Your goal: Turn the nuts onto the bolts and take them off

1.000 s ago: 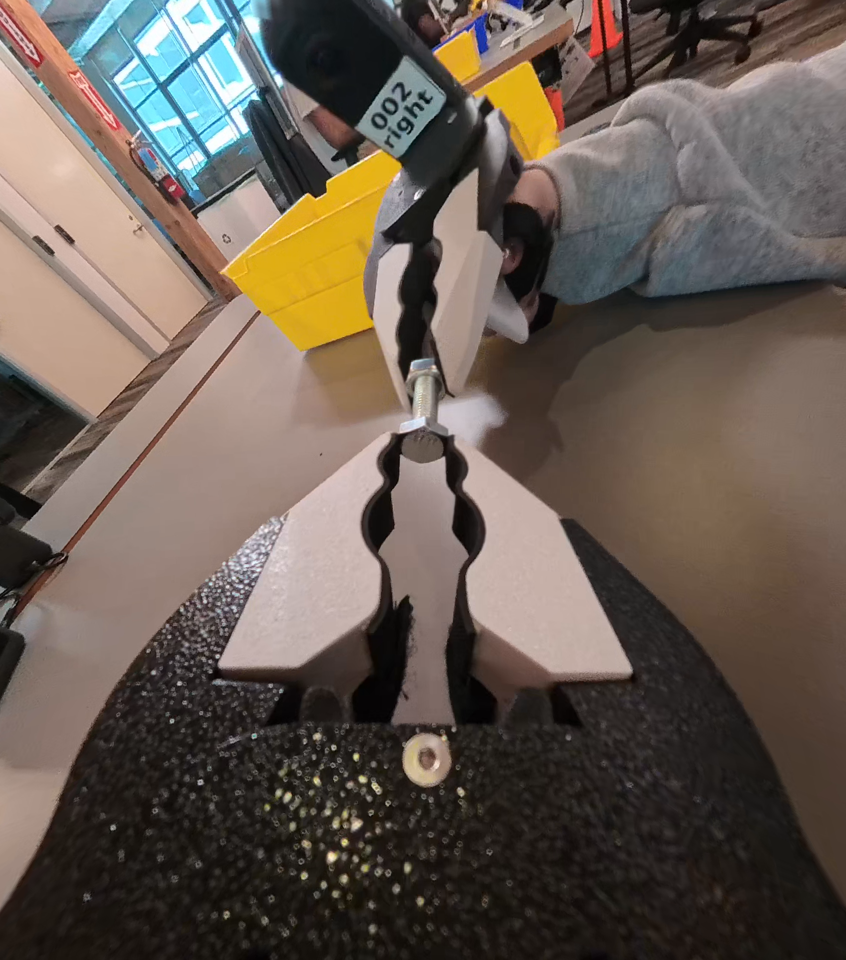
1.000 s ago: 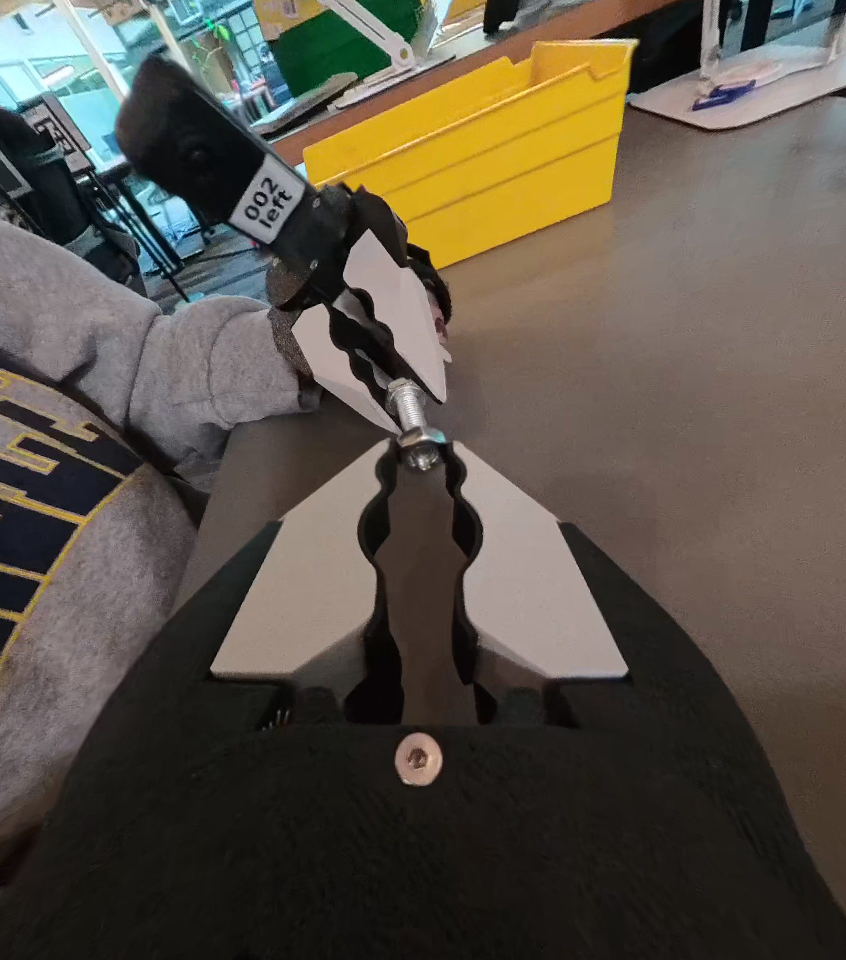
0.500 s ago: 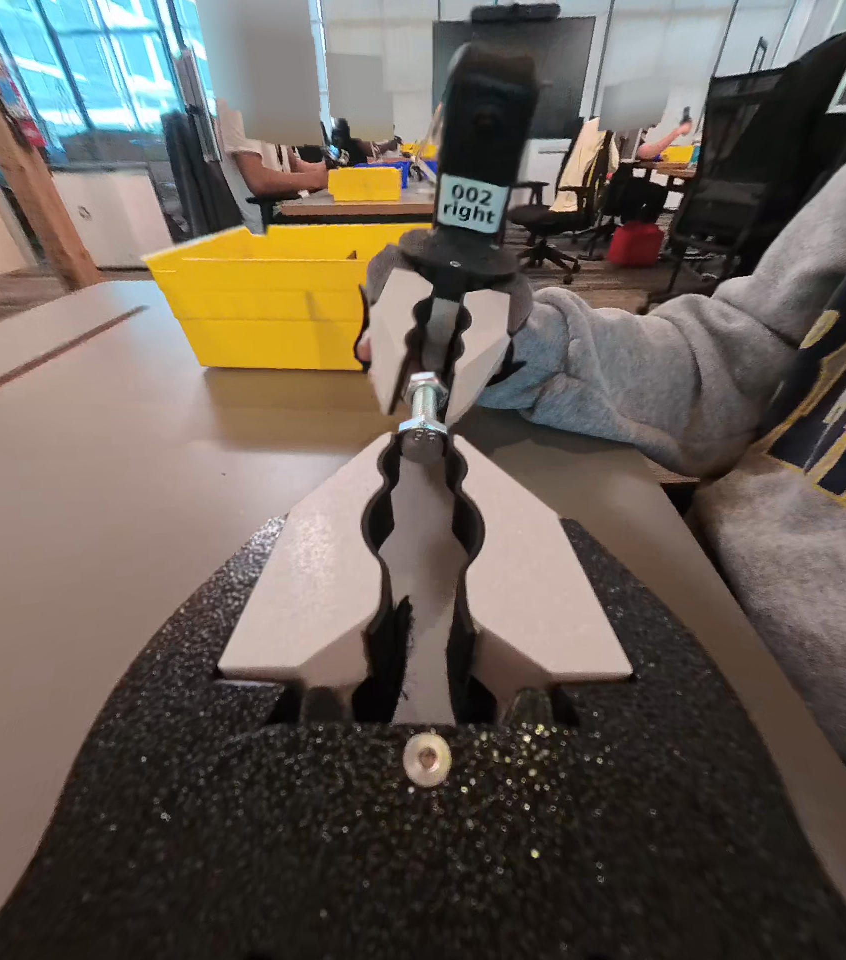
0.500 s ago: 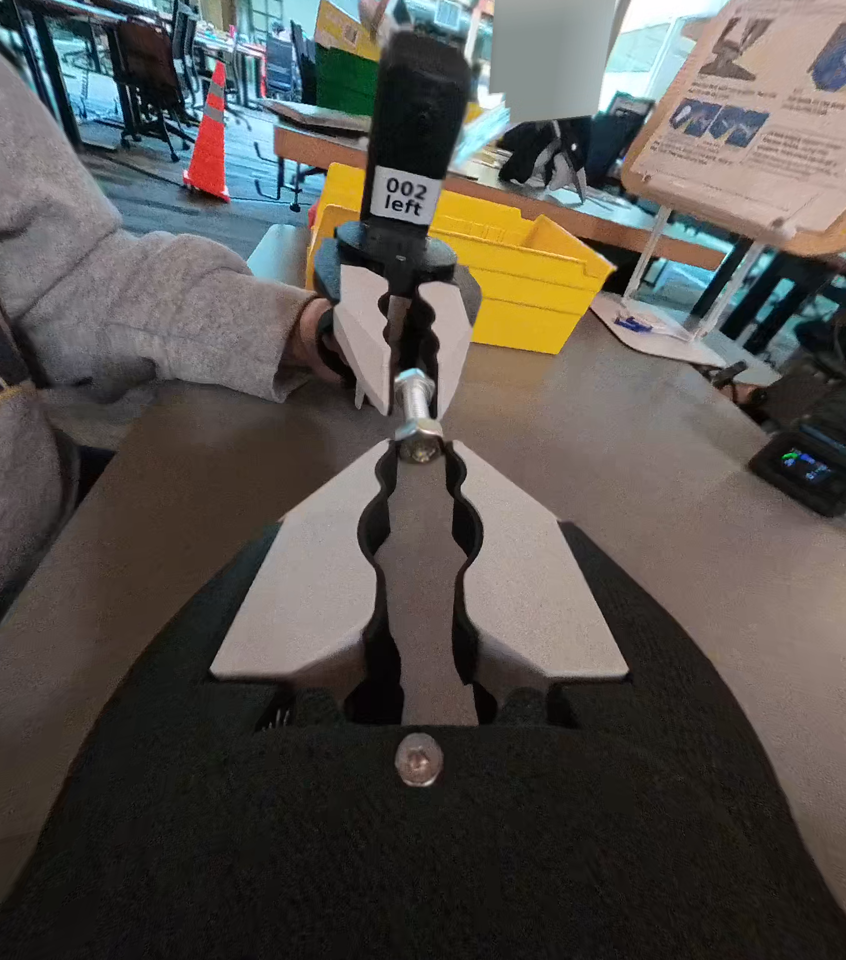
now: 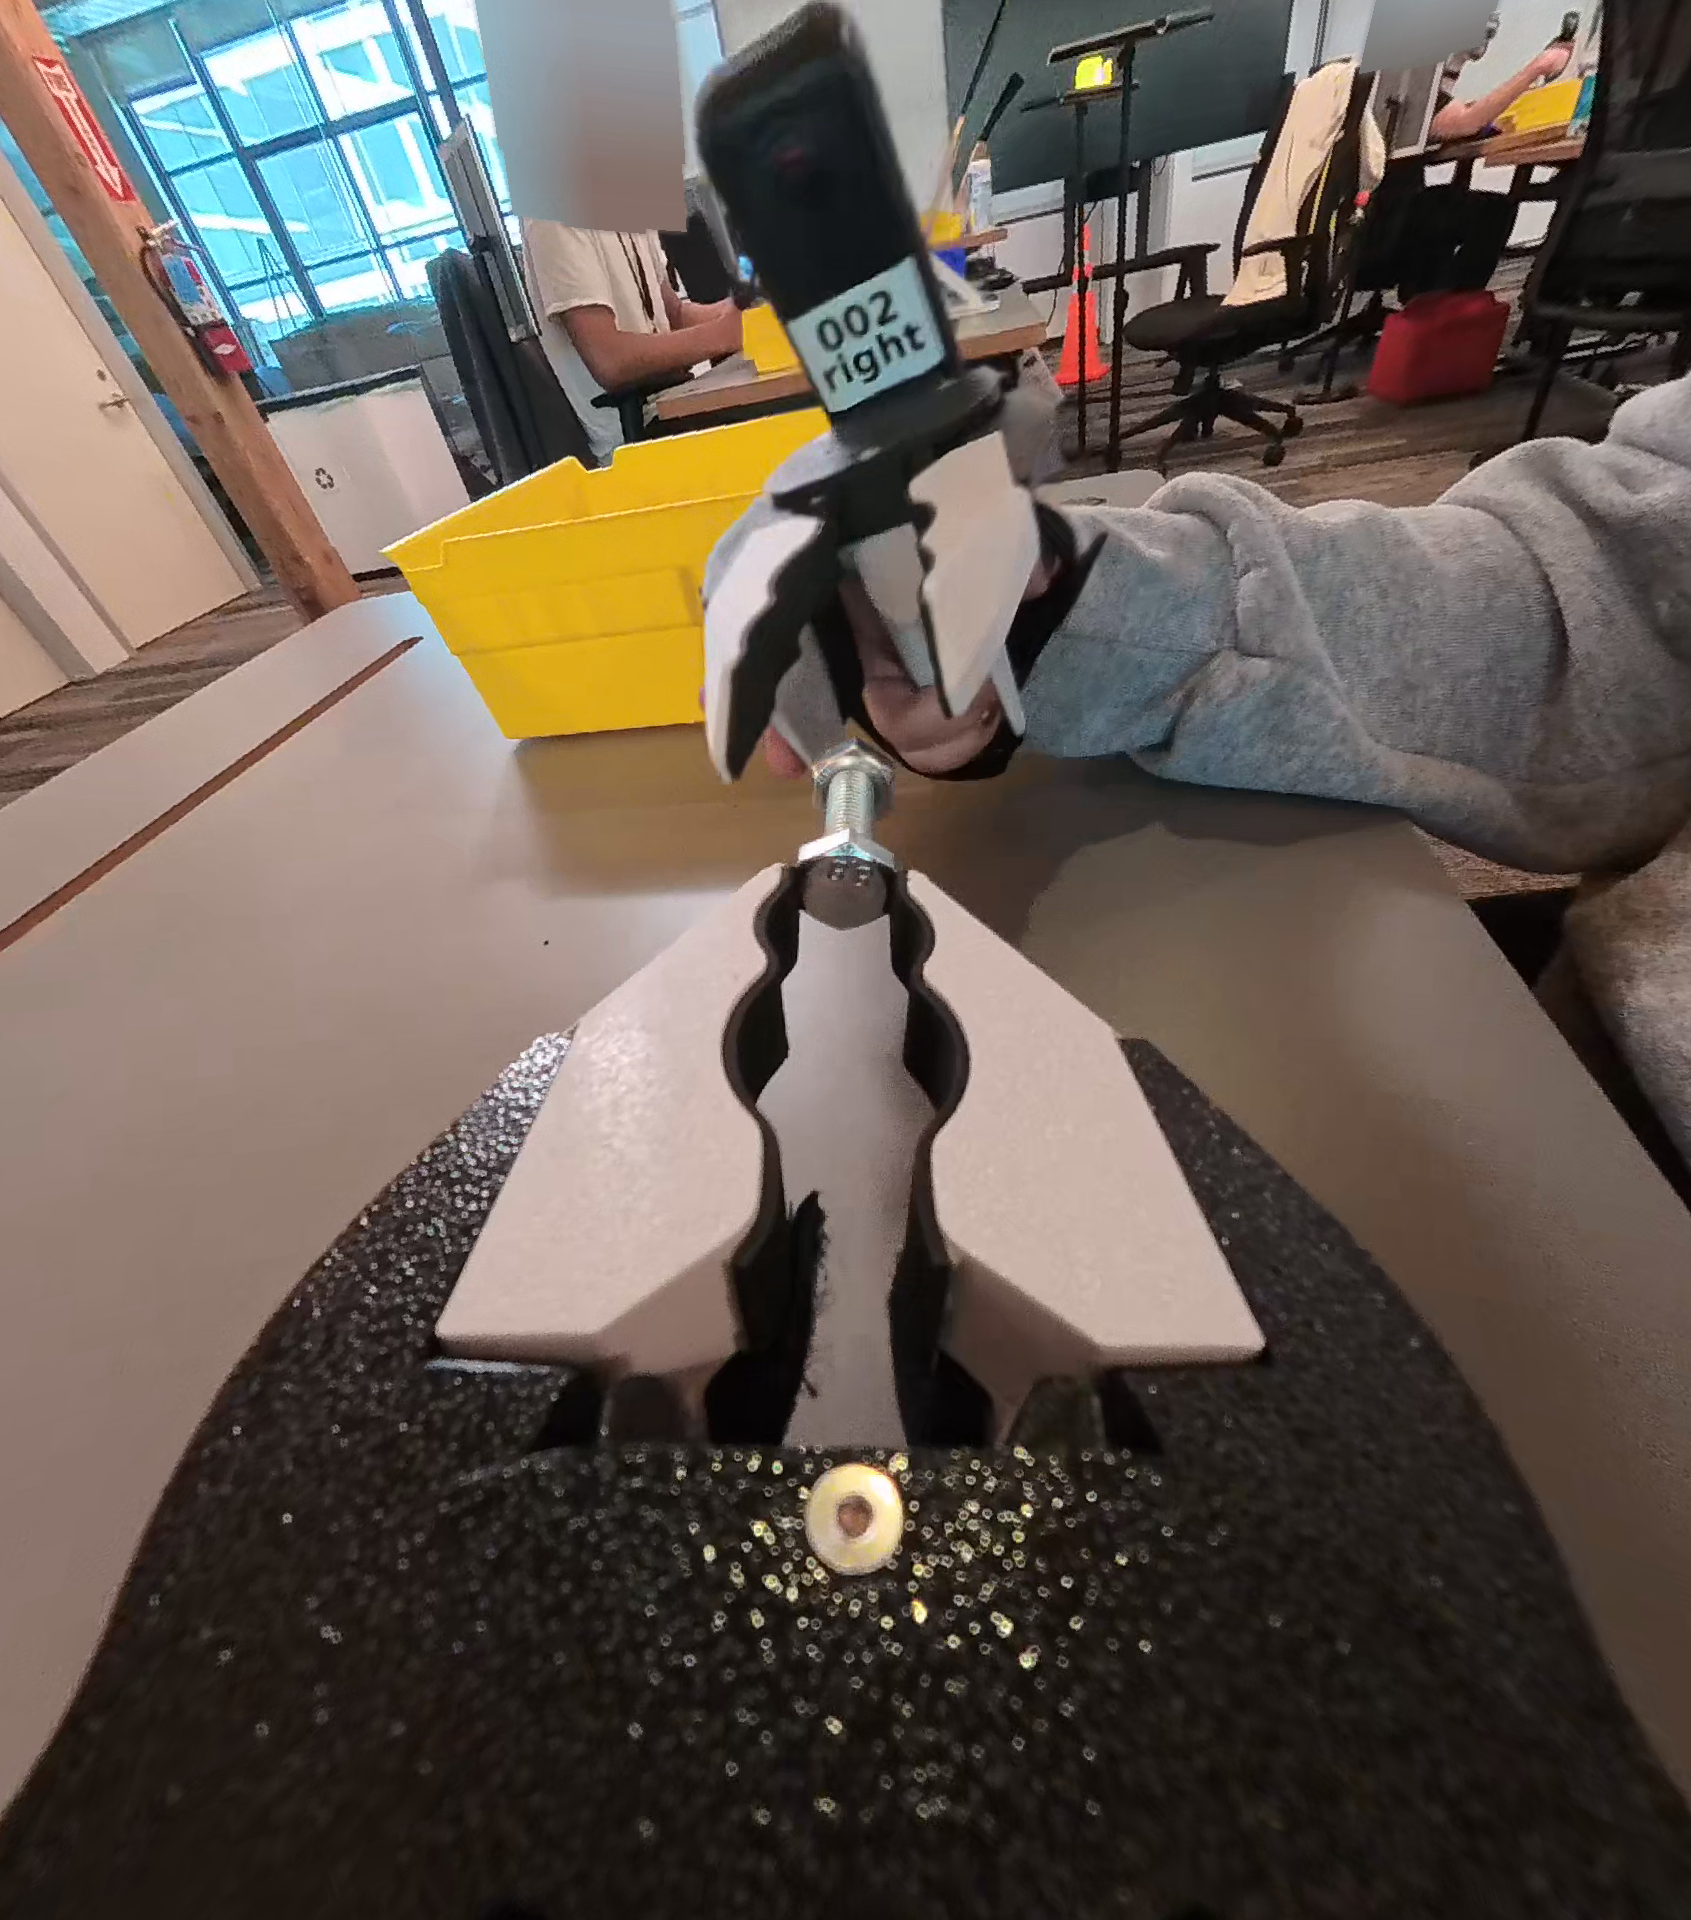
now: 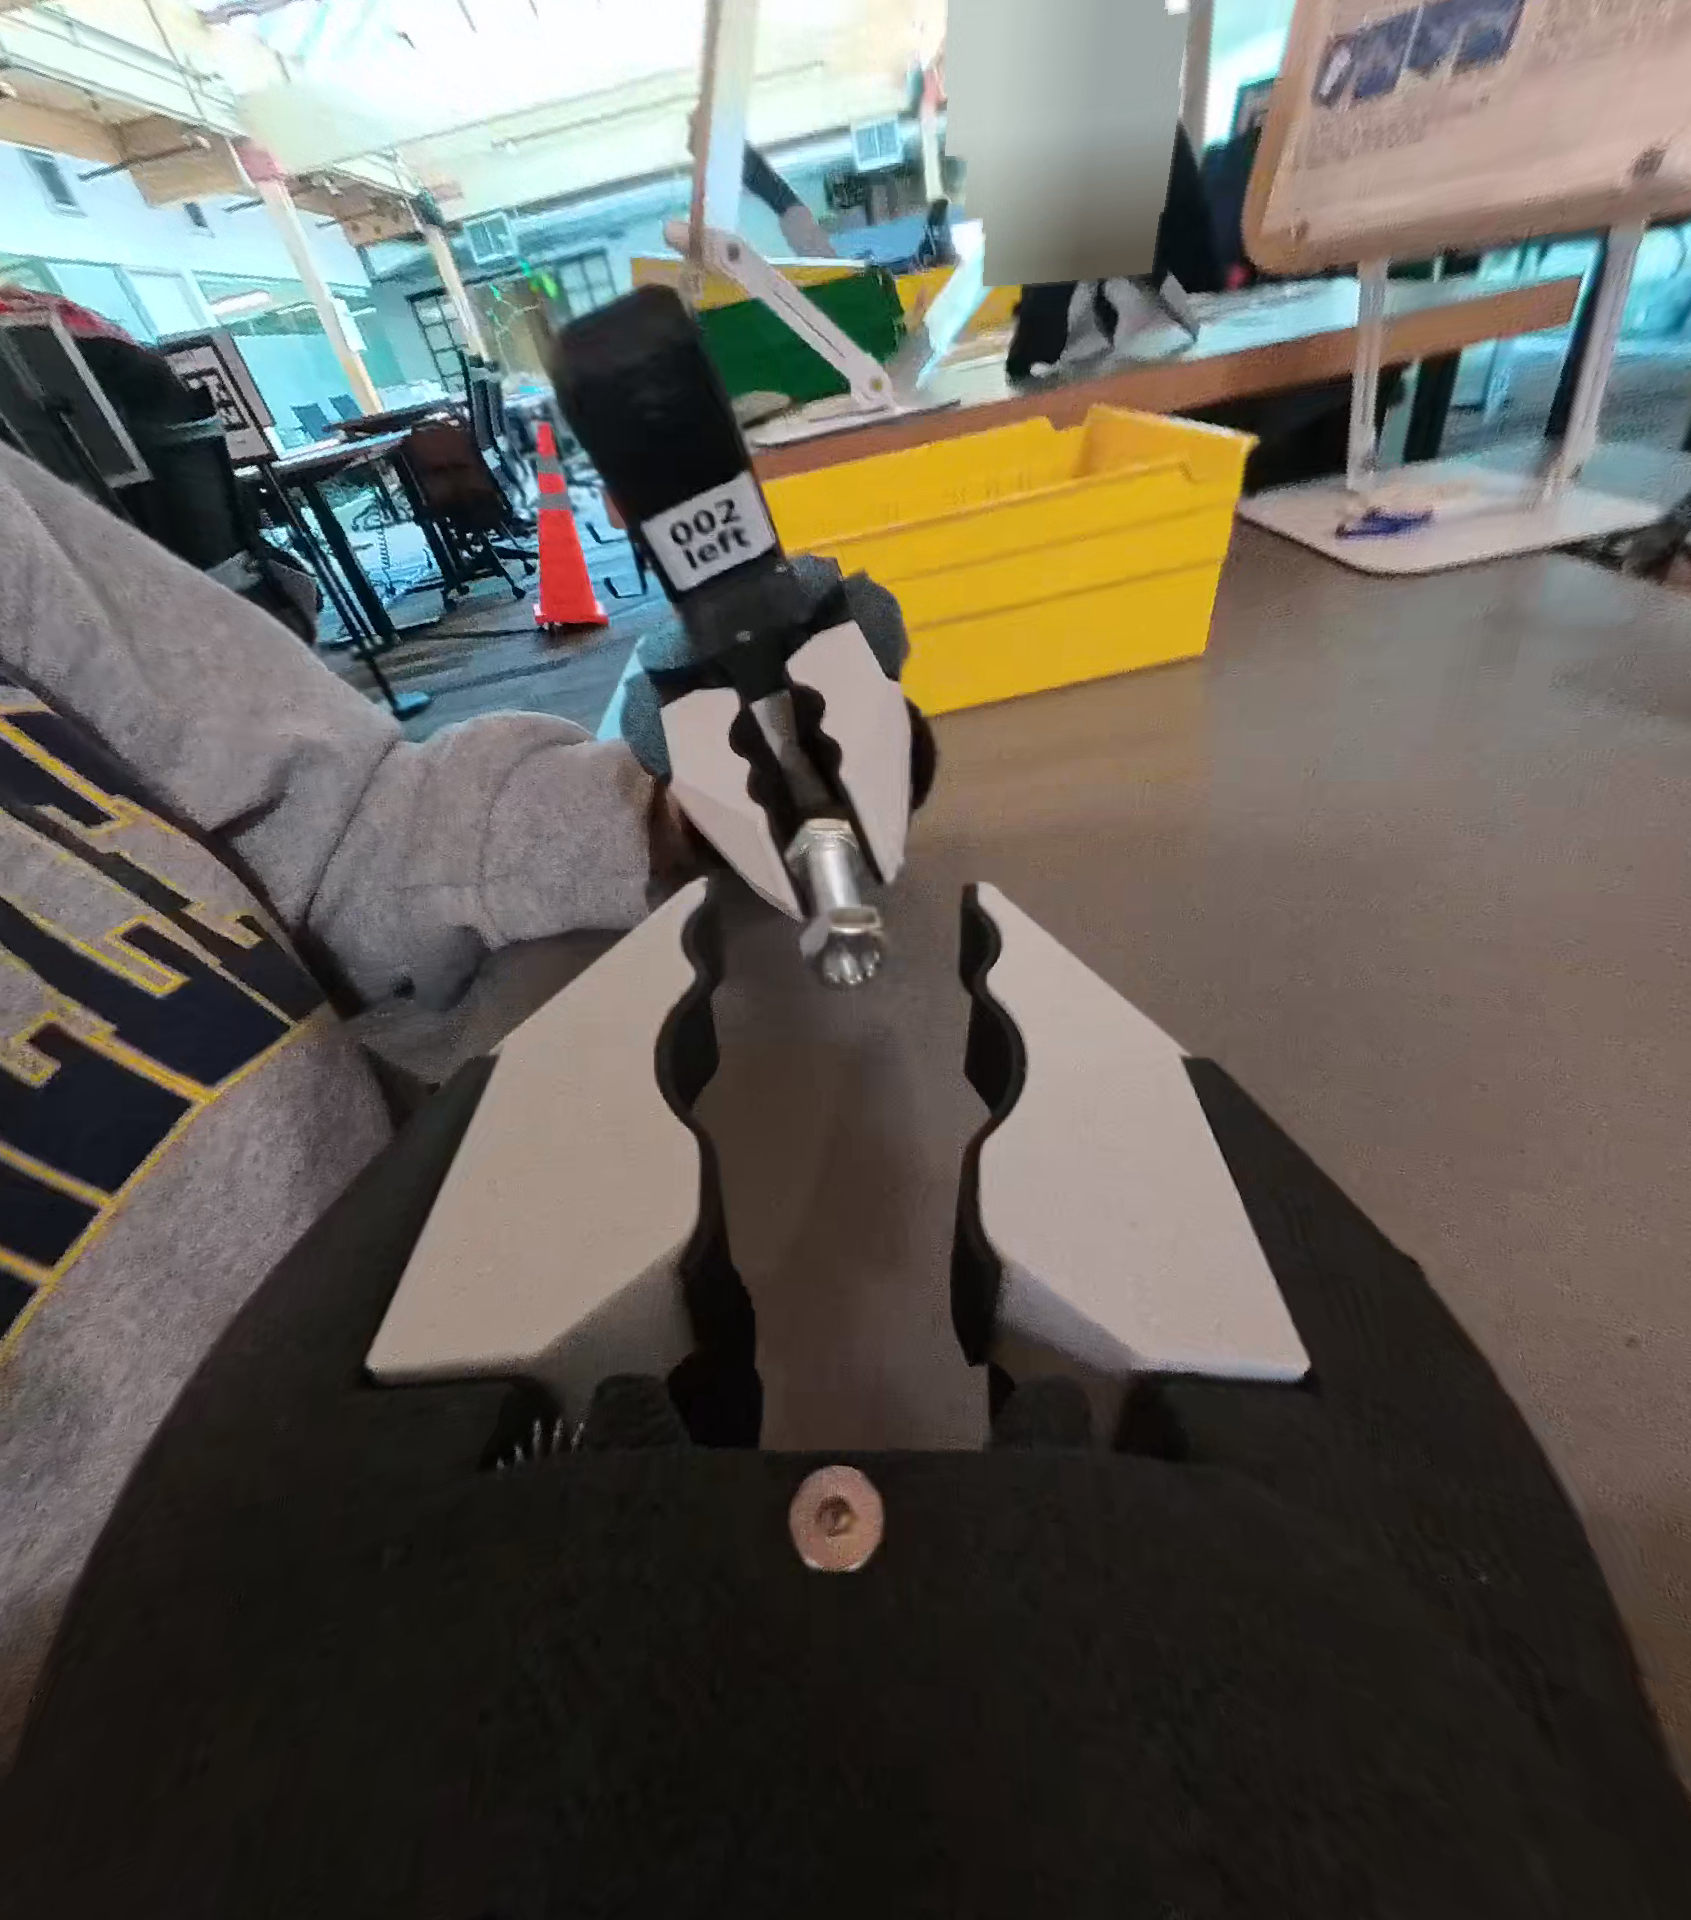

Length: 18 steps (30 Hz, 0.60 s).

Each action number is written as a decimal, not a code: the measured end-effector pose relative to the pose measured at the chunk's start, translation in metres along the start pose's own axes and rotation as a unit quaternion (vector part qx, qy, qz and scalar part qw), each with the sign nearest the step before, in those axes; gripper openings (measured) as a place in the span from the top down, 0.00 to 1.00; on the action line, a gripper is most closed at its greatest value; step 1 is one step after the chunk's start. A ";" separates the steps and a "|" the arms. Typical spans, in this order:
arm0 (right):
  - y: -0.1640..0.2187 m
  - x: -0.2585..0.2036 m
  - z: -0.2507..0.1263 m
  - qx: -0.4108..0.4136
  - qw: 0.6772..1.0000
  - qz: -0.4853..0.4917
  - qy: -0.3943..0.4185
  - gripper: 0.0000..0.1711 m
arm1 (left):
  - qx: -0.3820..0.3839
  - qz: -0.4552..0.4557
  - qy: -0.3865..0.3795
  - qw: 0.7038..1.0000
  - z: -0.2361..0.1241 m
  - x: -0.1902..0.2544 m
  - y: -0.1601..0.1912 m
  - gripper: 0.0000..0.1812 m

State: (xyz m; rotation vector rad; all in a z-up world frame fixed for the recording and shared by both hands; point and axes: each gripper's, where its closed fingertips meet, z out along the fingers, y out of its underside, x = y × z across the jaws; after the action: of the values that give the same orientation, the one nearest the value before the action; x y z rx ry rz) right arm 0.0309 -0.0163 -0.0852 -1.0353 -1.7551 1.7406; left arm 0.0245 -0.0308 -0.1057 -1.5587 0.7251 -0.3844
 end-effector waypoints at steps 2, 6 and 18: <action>0.010 0.003 0.004 -0.026 0.999 0.030 -0.001 0.73 | 0.000 0.001 -0.002 1.000 0.000 -0.001 0.000 0.92; 0.022 -0.003 0.011 -0.057 0.996 0.060 -0.029 0.80 | -0.006 0.006 -0.001 1.000 0.001 0.000 0.002 0.92; 0.008 0.009 -0.003 -0.031 0.994 -0.083 0.057 0.89 | 0.015 0.018 -0.109 0.994 -0.019 -0.035 -0.002 0.92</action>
State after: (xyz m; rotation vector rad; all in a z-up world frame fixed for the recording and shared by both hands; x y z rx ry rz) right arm 0.0287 -0.0083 -0.0946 -0.9640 -1.7786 1.5056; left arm -0.0132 -0.0224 -0.0953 -1.5296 0.5750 -0.1935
